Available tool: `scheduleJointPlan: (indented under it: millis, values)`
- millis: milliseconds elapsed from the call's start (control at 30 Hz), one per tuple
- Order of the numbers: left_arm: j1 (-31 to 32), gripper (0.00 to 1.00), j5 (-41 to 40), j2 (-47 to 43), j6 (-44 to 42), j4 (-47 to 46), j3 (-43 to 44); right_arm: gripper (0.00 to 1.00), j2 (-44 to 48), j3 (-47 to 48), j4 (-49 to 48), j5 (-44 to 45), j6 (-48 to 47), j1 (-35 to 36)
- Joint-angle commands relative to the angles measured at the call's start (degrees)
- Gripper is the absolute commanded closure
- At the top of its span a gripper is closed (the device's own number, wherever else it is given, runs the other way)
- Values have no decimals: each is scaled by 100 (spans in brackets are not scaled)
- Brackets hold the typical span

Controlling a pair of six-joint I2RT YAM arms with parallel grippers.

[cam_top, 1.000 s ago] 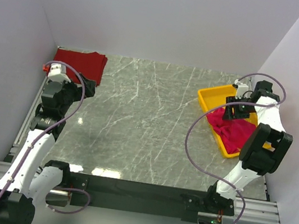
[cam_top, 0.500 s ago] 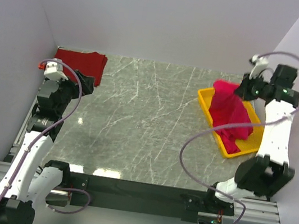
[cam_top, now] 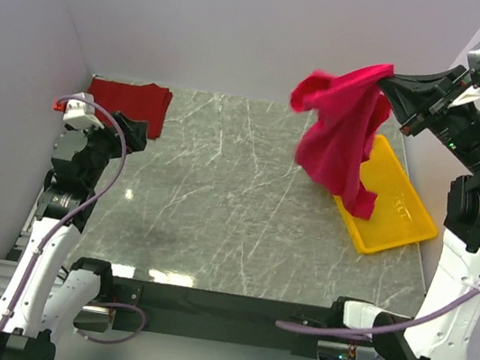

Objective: Fold and stack the t-shirts
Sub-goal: Move the tshirt to the center of the board

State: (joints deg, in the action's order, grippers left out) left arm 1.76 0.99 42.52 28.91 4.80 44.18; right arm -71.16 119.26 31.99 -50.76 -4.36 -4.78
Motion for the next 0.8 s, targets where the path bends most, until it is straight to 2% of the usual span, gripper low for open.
scheduleJointPlan:
  millis: [0, 167, 367, 533, 667, 767]
  values:
    - [17, 1, -82, -235, -192, 65, 301, 100, 23, 245, -1054, -188, 954, 432]
    - [17, 0, -363, -472, -263, 249, 372, 100, -179, 729, -1493, -259, 1675, 599]
    - [17, 1, -460, -596, -289, 329, 442, 100, -741, 1897, -2080, -75, 2412, 987]
    - [17, 0, -530, -657, -315, 434, 547, 100, -1163, 2619, -2767, 600, 2993, 1399]
    - [17, 1, -565, -763, -280, 487, 556, 100, -1400, 2909, -3189, 1383, 2924, 1935]
    - [17, 1, -600, -859, -245, 540, 530, 100, -1542, 3007, -3190, 1806, 2503, 2550]
